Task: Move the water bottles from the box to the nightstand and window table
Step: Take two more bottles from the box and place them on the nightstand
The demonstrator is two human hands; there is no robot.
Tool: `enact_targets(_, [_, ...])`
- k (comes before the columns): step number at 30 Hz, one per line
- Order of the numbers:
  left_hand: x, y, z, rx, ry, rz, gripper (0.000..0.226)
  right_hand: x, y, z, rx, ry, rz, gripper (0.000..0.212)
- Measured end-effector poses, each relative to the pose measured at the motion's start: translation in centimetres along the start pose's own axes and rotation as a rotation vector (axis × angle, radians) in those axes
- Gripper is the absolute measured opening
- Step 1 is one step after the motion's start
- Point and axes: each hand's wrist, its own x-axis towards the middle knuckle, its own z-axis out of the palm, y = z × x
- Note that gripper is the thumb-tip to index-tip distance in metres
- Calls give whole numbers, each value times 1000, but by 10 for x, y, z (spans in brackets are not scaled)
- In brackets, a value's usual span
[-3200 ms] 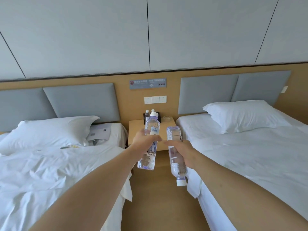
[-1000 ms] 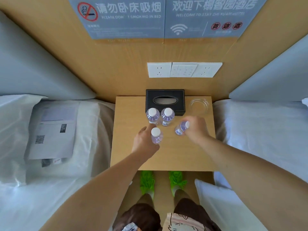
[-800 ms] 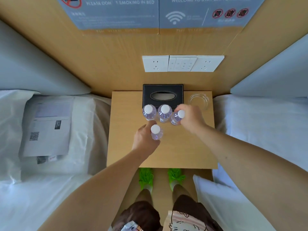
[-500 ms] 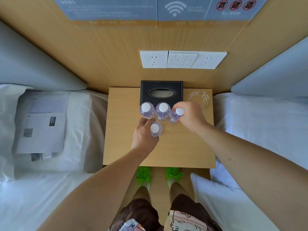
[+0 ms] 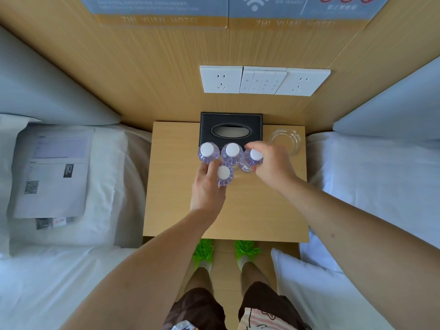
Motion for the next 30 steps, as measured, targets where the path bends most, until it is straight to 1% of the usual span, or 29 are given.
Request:
enact_targets(2, [-1, -1, -3, 9, -11, -14, 58, -1, 1, 0, -3, -18, 4, 66])
enact_targets(4, [-3, 0, -7, 9, -21, -27, 61, -3, 0, 0, -14, -38, 23, 75])
enact_targets(8, [-7, 6, -18, 9, -21, -28, 60, -7, -6, -4, -34, -64, 70, 78])
enact_targets(13, [-14, 18, -41, 28, -48, 0, 56, -20, -27, -15, -57, -53, 51, 77])
enact_targets(18, [-13, 40, -85, 78, -14, 101, 54, -34, -61, -40, -97, -38, 15, 78])
enact_targets(22, [3, 71, -129, 118, 38, 183, 55, -46, -95, -71, -113, 22, 2, 83])
enact_targets(25, [17, 105, -158, 152, 66, 307, 57, -58, -117, -99, -133, 107, 20, 83])
enact_targets(30, [27, 162, -184, 184, -4, 559, 65, -96, -139, -132, -180, 292, 86, 77])
